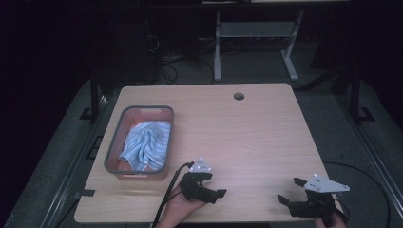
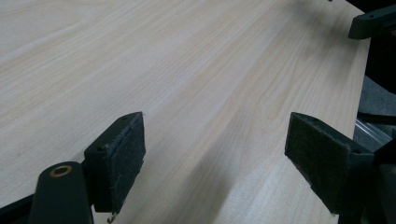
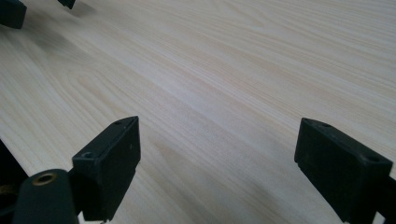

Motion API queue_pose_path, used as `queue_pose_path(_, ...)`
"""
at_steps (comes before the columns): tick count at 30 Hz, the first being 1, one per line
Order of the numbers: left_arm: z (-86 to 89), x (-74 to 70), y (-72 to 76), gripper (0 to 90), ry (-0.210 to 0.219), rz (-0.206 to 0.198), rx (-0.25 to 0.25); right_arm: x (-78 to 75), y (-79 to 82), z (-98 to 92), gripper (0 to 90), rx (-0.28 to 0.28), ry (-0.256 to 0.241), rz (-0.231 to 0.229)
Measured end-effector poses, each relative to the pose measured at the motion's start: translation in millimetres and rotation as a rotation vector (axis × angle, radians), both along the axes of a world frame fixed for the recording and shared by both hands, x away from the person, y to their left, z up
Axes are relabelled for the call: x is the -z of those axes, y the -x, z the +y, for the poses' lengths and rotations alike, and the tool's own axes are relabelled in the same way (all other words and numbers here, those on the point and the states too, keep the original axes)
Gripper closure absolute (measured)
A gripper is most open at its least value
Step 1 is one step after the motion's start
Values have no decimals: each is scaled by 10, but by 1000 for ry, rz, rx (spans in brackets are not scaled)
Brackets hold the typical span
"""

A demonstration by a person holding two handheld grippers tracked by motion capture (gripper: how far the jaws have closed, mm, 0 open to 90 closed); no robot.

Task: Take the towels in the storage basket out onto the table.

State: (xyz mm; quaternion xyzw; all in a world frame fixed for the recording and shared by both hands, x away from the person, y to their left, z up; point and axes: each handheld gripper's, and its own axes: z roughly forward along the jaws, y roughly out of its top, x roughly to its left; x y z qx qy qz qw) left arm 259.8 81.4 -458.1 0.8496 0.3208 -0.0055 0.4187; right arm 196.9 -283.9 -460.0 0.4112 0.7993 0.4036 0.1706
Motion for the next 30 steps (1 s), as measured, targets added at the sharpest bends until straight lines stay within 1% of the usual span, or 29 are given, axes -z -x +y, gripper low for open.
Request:
queue_pose_path(3,9,-8,-9,208,-1,-2,-2,9,-12,4,137,-3,-3,5)
queue_pose_path(4,10,-14,-12,208,-3,-9,1,14,-14,8,137,-5,5,5)
queue_pose_path(5,9,-18,-12,208,-5,-11,3,13,-9,12,137,-2,1,7)
queue_pose_path(8,-7,-32,-9,208,-6,-14,2,3,5,9,137,-5,1,1)
queue_pose_path(13,-35,-71,-17,209,-15,-25,10,2,16,-5,137,7,-17,3)
queue_pose_path(14,-57,-121,-26,209,-21,-38,13,-3,23,-4,137,6,-16,-1)
queue_pose_path(15,-68,-148,-33,209,-14,-44,14,-5,26,2,137,6,-12,-4)
queue_pose_path(17,-78,-205,-44,209,-16,-46,21,-6,31,13,137,8,-12,-5)
queue_pose_path(20,-101,-240,-41,207,-12,-47,21,-8,42,26,137,12,-19,-4)
queue_pose_path(21,-117,-249,-36,207,-22,-46,36,-9,44,29,137,10,-18,-5)
queue_pose_path(24,-142,-256,-31,206,-38,-43,52,-18,48,32,137,8,-18,-13)
queue_pose_path(27,-153,-273,-45,204,-31,-38,53,-15,44,23,137,13,-13,-14)
queue_pose_path(30,-162,-294,-68,205,-29,-29,58,-13,45,10,137,23,-21,-15)
